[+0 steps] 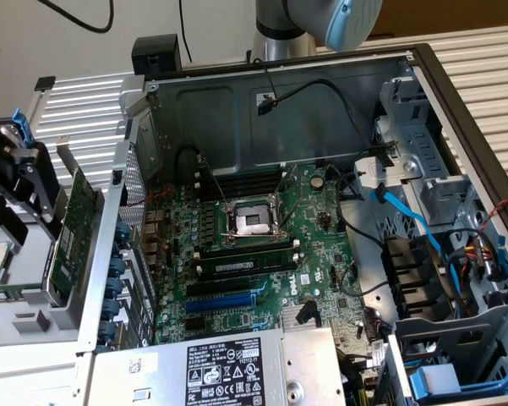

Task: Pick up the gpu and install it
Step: 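Pick up the gpu and move the gpu toward the slot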

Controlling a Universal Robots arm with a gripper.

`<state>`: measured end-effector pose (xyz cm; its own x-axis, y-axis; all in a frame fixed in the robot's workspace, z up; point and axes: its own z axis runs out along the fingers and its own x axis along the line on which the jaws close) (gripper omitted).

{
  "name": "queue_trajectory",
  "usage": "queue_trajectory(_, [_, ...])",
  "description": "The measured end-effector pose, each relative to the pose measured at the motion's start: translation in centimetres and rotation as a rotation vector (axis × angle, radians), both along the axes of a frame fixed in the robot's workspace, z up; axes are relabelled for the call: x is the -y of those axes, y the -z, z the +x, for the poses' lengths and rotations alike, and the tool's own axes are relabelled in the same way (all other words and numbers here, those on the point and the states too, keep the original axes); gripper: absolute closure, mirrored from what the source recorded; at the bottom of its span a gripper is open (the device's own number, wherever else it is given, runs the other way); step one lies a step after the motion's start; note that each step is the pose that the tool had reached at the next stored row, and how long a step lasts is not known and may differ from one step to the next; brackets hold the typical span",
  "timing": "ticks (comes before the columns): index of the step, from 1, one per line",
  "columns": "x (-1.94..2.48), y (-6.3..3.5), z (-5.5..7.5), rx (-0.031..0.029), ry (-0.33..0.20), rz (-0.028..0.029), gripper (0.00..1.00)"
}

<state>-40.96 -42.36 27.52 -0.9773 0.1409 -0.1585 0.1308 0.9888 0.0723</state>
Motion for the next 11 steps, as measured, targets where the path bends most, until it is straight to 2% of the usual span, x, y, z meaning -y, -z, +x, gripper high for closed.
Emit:
queue_trajectory(4, [0.01, 0.39, 0.1, 0.0074, 0.01, 0.0004, 0.44])
queue_trajectory(11, [0.0, 1.6, 0.1, 0.0088, 0.028, 0.0016, 0.44])
